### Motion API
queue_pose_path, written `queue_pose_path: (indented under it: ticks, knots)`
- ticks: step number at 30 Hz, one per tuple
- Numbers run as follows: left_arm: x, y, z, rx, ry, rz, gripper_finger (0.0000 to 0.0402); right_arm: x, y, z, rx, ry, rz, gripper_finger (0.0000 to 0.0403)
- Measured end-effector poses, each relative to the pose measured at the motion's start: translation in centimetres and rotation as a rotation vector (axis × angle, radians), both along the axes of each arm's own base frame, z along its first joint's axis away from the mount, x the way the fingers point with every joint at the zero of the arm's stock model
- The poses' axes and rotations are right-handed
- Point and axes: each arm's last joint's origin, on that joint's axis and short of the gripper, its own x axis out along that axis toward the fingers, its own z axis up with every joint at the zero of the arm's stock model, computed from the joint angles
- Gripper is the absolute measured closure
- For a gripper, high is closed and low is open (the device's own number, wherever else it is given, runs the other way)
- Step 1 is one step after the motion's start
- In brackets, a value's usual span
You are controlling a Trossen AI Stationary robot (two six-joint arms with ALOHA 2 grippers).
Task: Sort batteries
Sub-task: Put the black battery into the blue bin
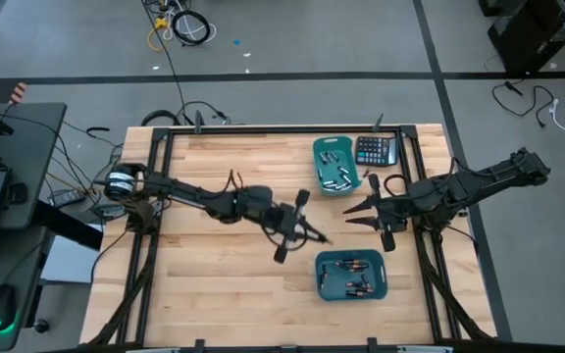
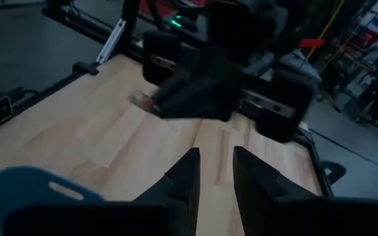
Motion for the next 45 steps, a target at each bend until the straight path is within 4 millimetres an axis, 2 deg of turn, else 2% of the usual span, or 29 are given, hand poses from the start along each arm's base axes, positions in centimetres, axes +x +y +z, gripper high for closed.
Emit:
queue_pose_path:
  ticks: [5, 8, 12, 18, 23, 31, 39, 45]
  knots:
    - [0.6, -1.7, -1.1, -0.006, -0.019, 0.036, 0.039, 0.0, 0.6, 0.0, 0.002, 0.003, 0.094, 0.0325]
    - [1.1, -1.6, -2.7, -0.068, 0.052, 0.125, 0.039, -0.2, 0.8, -0.1, 0.01, 0.007, 0.083, 0.0325]
    - [2.0, -2.0, -5.0, -0.146, 0.128, 0.14, 0.039, -0.3, 1.0, -0.1, 0.032, 0.02, 0.067, 0.0325]
    - [3.4, -4.4, -5.3, -0.179, 0.161, 0.111, 0.039, -0.3, 1.0, -0.3, 0.059, 0.036, 0.057, 0.0325]
    - [4.2, -5.6, -6.5, -0.108, 0.28, 0.235, 0.039, -0.3, 1.0, -0.3, 0.049, 0.037, 0.061, 0.0325]
    - [4.1, -6.4, -7.5, -0.115, 0.325, 0.34, 0.039, -0.8, 0.8, -0.3, 0.052, 0.051, 0.051, 0.0325]
    - [3.3, -9.1, -7.6, -0.162, 0.33, 0.322, 0.039, -1.2, 0.6, -1.0, 0.108, 0.141, -0.006, 0.0325]
    - [2.9, -9.9, -7.9, -0.204, 0.352, 0.393, 0.0365, -1.3, 0.6, -1.2, 0.125, 0.166, -0.019, 0.0325]
